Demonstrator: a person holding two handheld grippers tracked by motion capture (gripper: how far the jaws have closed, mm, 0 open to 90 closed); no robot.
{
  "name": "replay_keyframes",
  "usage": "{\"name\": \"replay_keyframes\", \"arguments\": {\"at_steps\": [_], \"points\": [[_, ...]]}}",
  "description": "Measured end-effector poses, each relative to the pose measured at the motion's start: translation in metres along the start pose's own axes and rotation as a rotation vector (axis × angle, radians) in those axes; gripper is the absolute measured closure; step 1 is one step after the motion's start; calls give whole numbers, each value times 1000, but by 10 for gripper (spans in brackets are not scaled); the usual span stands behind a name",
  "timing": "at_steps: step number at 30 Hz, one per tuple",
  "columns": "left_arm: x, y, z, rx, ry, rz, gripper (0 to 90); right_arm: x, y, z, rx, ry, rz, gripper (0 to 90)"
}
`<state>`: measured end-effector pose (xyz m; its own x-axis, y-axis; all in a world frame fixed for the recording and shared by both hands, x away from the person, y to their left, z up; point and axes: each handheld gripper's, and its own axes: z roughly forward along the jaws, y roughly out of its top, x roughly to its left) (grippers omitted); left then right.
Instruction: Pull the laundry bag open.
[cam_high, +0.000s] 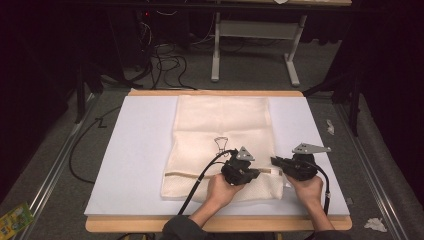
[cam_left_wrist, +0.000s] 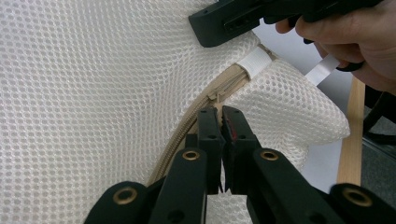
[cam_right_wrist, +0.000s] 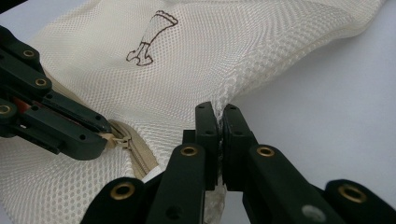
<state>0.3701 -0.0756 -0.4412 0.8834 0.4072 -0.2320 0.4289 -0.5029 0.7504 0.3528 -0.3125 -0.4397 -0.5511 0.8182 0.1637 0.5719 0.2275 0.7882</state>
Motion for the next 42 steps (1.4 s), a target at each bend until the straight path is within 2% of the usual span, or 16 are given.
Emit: {"name": "replay_keyframes", "arguments": {"at_steps": [29, 36, 37, 42], "points": [[3, 1, -11, -13, 4, 7, 870, 1, 1, 1, -13, 23, -14, 885], [2, 0, -12, -9, 1, 1, 870, 1, 1, 1, -11, 28, -5, 885], [3, 0, -12, -14, -7, -10, 871, 1, 1, 1, -10, 30, -4, 885], [5, -1, -13, -9, -7, -20, 870, 0, -1, 1, -27, 37, 2, 885]]}}
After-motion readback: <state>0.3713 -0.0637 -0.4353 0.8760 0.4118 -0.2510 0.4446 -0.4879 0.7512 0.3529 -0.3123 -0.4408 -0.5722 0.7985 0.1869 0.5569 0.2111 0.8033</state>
